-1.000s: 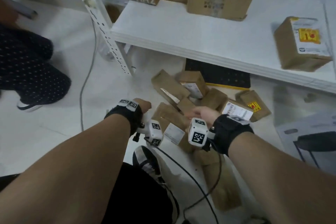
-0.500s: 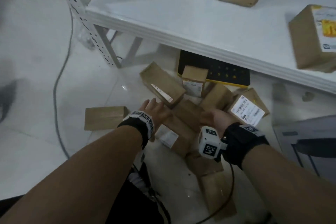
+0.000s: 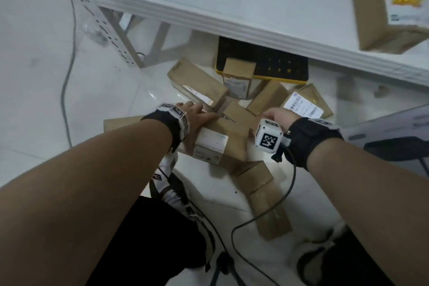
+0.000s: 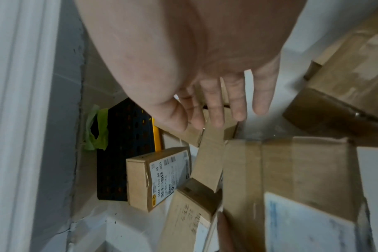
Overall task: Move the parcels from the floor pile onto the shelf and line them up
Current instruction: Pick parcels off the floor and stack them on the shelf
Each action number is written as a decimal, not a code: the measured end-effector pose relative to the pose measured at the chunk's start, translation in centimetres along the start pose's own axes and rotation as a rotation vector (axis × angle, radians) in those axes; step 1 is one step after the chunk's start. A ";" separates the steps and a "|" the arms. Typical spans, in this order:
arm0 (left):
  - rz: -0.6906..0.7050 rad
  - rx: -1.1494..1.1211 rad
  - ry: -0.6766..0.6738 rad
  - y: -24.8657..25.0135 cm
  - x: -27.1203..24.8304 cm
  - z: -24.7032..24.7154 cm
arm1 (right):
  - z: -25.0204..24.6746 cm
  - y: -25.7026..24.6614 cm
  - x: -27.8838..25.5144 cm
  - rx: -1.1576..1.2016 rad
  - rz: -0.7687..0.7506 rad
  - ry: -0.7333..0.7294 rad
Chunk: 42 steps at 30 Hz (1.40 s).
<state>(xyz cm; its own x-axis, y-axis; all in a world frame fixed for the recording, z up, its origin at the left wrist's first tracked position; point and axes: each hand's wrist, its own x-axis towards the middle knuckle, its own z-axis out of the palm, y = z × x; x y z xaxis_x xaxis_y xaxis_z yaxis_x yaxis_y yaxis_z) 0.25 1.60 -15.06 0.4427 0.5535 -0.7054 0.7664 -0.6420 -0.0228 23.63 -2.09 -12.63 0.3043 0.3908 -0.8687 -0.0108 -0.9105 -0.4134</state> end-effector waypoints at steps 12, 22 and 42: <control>-0.004 -0.231 0.009 1.8 -6.3 -8.7 | -4.2 1.8 -5.4 0.115 -0.098 -0.119; 0.003 -0.382 -0.038 4.7 -7.8 -12.7 | -9.5 0.4 -9.6 -0.159 -0.220 -0.159; -0.561 -0.626 0.177 -1.4 1.7 -5.9 | -20.2 1.7 -2.0 0.397 -0.005 -0.007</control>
<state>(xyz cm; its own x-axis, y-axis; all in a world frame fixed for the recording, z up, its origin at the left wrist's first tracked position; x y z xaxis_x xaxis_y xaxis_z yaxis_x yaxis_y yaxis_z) 2.66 6.59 -12.04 -0.0528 0.8098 -0.5843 0.9863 0.1337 0.0962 42.27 -7.15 -6.10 0.2988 0.3969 -0.8679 -0.3770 -0.7864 -0.4894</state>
